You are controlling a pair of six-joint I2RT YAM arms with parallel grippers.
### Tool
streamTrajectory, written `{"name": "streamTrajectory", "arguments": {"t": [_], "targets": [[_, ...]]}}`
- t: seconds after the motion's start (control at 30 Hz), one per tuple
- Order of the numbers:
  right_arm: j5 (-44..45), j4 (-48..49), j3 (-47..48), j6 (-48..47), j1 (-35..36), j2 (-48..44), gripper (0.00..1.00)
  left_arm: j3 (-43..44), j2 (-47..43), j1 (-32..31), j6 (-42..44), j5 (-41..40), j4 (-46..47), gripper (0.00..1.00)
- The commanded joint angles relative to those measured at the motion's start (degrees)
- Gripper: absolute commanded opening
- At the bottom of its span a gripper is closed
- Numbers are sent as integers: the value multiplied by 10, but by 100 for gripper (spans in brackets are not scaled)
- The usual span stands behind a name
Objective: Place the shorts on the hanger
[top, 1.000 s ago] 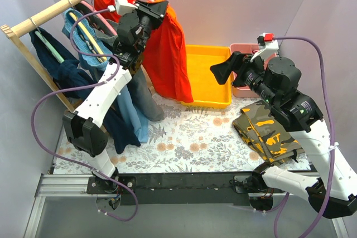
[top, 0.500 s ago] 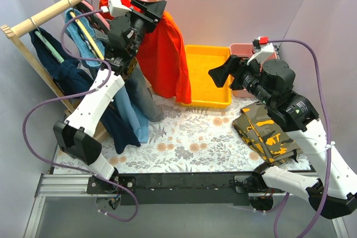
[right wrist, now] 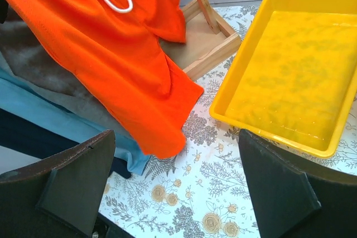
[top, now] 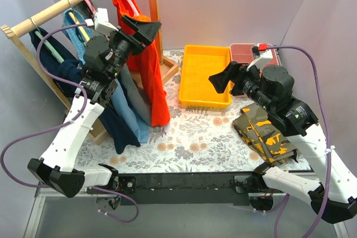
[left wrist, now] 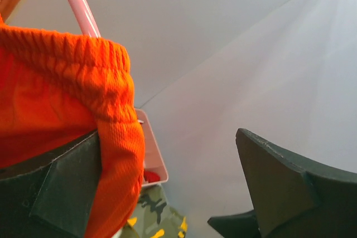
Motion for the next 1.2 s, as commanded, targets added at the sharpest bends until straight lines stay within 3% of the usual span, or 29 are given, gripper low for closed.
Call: {"name": "streamTrajectory", "arguments": {"t": [0.0, 0.4, 0.8, 0.87, 1.1, 1.17], "targets": [[-12, 35, -17, 2, 2, -11, 99, -13, -33, -1, 51, 56, -74, 98], [-19, 53, -56, 2, 2, -11, 99, 30, -60, -1, 138, 39, -225, 98], [-31, 84, -96, -8, 2, -16, 98, 93, -58, -1, 216, 241, -283, 98], [-42, 92, -105, -14, 2, -19, 99, 91, -60, -1, 222, 241, -295, 98], [-72, 96, -116, -30, 2, -13, 99, 90, -63, -1, 257, 129, -370, 98], [-70, 94, -118, -32, 2, -17, 99, 77, -74, -1, 265, 157, -358, 98]]}}
